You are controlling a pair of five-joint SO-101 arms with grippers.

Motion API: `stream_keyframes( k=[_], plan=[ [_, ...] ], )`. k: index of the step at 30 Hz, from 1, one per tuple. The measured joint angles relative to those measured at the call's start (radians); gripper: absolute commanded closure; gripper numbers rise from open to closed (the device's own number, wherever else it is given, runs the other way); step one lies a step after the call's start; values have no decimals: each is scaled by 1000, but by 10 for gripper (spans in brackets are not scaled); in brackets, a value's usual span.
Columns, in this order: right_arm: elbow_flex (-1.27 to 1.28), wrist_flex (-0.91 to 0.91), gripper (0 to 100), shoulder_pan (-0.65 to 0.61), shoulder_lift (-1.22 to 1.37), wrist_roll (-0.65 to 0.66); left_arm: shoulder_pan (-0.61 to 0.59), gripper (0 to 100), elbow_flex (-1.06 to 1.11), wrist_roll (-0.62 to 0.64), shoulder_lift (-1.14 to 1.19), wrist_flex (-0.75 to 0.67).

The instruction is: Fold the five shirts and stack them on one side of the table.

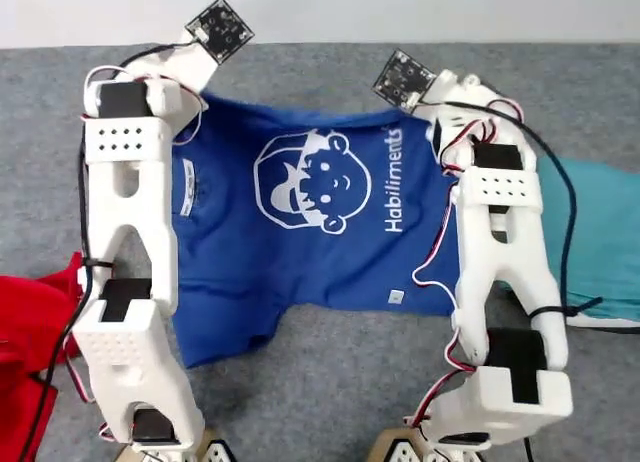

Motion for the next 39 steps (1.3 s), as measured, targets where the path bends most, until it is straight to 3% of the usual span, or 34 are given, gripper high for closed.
stream_keyframes(
  k=[7, 12, 23, 39],
  plan=[
    [0, 338, 988, -3, -49, 0, 0, 995, -37, -75, 0, 301],
    [-2, 562, 988, -8, -91, 0, -15, 995, 83, -86, -15, 311],
    [-2, 939, 988, -15, -106, -2, -20, 995, 674, -160, -315, 311],
    [-2, 1062, 988, -12, -107, 28, -21, 995, 1166, -235, -623, 311]
  ],
)
